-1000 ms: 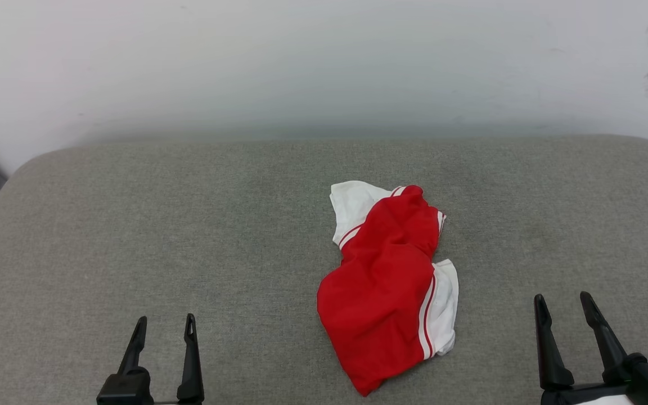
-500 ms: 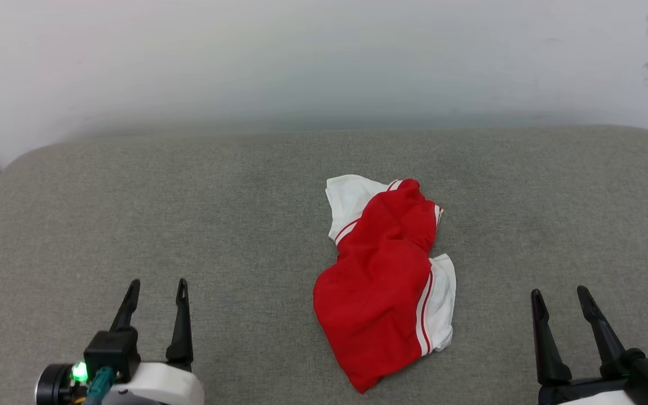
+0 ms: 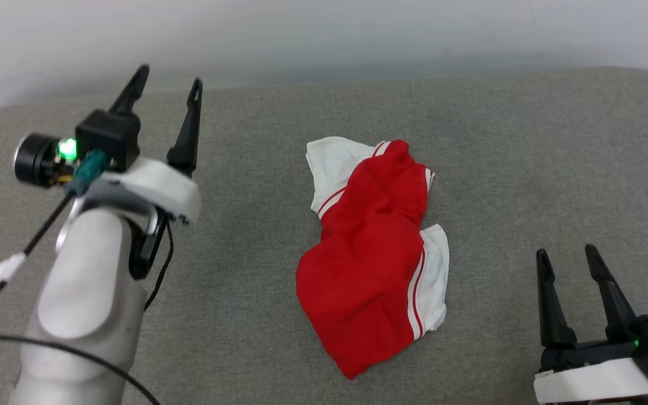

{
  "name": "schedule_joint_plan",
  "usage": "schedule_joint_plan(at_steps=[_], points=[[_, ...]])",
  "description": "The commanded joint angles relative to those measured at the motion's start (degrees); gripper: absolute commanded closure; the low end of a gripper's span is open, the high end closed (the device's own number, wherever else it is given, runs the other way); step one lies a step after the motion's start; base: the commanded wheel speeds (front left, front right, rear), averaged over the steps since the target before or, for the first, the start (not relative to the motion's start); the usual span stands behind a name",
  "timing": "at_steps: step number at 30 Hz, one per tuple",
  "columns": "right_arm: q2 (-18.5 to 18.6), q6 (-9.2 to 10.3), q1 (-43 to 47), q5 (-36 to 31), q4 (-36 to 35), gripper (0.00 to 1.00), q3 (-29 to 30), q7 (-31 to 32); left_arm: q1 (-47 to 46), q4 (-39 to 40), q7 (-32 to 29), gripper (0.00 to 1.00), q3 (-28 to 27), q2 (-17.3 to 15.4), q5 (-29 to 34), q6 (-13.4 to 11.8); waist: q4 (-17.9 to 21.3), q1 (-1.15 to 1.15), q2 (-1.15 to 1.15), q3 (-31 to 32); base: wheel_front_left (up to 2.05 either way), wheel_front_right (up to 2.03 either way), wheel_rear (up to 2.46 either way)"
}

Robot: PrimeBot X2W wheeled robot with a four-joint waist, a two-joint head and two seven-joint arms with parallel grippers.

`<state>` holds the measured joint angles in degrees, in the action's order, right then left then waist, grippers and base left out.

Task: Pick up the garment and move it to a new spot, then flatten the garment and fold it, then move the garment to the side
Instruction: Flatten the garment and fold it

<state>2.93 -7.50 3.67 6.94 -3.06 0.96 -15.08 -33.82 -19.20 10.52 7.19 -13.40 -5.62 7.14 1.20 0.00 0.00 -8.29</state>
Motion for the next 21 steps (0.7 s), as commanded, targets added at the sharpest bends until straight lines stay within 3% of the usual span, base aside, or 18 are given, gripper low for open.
schedule_joint_plan(at_steps=[1,10,21], points=[[-0.10,0.02,-1.26,-0.44,-0.37,0.00,0.10,-0.14,-3.80,-1.00,-2.21,0.00,1.95,-0.51,-1.00,0.15,0.86,0.00,0.00,-2.41,0.00,0.00,0.00],[-0.10,0.02,-4.76,-0.33,-1.72,0.00,-0.27,-0.14,-21.20,-5.08,-15.07,0.00,17.14,-5.02,-12.36,0.22,2.60,0.00,0.00,-8.44,0.00,0.00,0.00],[-0.10,0.02,-9.22,0.31,-2.70,0.00,-0.64,-0.14,-37.65,-9.00,-39.47,0.00,41.47,-10.37,-30.32,0.23,5.28,0.00,0.00,-15.54,0.00,0.00,0.00]])
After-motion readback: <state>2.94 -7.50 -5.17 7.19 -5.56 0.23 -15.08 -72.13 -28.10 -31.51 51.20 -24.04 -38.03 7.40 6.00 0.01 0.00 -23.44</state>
